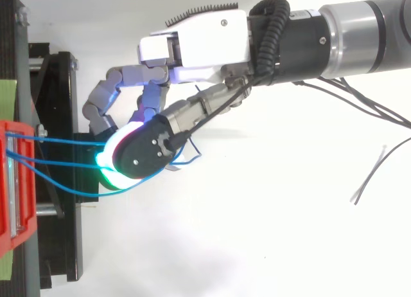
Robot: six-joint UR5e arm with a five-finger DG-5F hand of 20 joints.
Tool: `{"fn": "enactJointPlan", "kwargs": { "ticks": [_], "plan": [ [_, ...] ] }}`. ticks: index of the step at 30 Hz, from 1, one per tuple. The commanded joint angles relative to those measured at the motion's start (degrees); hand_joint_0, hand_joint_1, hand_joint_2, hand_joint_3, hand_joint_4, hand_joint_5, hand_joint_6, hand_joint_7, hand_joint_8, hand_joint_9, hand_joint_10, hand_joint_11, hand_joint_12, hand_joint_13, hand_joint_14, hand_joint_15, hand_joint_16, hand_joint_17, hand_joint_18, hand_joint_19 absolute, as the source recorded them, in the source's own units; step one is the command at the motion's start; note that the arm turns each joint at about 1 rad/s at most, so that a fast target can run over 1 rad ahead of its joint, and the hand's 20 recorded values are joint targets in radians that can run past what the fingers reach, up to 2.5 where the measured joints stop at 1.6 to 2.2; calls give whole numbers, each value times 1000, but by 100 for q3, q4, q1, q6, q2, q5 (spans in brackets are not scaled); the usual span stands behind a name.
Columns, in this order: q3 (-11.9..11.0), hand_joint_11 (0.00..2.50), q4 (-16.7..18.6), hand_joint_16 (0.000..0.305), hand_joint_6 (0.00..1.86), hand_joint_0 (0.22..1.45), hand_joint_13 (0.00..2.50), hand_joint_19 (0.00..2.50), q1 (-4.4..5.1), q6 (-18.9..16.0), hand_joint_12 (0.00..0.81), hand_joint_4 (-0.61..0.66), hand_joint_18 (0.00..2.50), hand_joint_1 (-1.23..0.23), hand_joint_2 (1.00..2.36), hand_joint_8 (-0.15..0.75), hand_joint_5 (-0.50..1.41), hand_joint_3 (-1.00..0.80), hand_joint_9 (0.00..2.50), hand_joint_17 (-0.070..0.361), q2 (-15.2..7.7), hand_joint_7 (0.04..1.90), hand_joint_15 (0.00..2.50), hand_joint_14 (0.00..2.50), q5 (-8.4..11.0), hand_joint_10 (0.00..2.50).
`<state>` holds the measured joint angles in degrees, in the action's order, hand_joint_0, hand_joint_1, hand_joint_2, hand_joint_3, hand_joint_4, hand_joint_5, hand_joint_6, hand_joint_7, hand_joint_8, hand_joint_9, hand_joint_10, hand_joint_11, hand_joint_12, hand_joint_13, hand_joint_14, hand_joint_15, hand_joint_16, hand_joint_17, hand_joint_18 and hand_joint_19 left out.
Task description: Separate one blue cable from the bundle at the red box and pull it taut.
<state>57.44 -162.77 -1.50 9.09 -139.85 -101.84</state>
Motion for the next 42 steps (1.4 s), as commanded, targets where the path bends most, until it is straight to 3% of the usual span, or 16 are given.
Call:
{"fn": "enactJointPlan", "kwargs": {
  "ticks": [1,11,14,19,24,28,30,31,34,40,42],
  "plan": [
    [-5,1312,0,49,855,611,927,927,0,5,366,-3,732,-381,1000,244,-120,-500,1320,110,1,1136,864,32,-3,33],
    [4,1274,-9,56,843,586,901,892,0,-4,400,1,714,-705,1013,276,-138,-233,1248,126,1,1087,866,31,6,29],
    [4,1263,0,51,856,604,853,902,0,5,369,-4,663,-797,1014,242,-164,-278,1181,115,1,1085,865,32,6,30],
    [4,1252,-9,50,860,714,849,841,0,-4,368,-38,692,-915,1000,234,-161,-500,1151,113,1,1038,832,32,6,31],
    [4,1256,-9,49,857,729,851,807,0,5,362,-65,724,-933,1000,235,-150,-500,1170,111,1,1049,809,31,-3,33],
    [4,1271,0,49,851,670,847,808,0,-4,358,-7,726,-962,1000,230,-142,-500,1177,111,1,1066,808,31,-3,31],
    [13,1278,-9,49,851,634,845,825,0,-4,357,-9,721,-948,1000,235,-131,-500,1189,110,1,1105,811,32,-11,32],
    [4,1281,-9,51,852,551,855,843,0,-4,368,0,726,-879,1000,250,-127,-500,1219,115,1,1107,819,32,-20,30],
    [13,1278,-18,55,843,492,877,847,0,-4,390,10,740,-754,1000,268,-123,-500,1258,124,1,1074,823,31,-20,29],
    [13,1268,-18,53,823,514,904,886,0,-4,385,7,726,-493,1000,269,-120,-500,1293,120,1,1069,838,32,-20,29],
    [13,1283,-18,51,815,549,908,900,0,-4,375,3,714,-469,1000,260,-121,-500,1288,115,1,1080,841,29,-20,31]
  ]
}}
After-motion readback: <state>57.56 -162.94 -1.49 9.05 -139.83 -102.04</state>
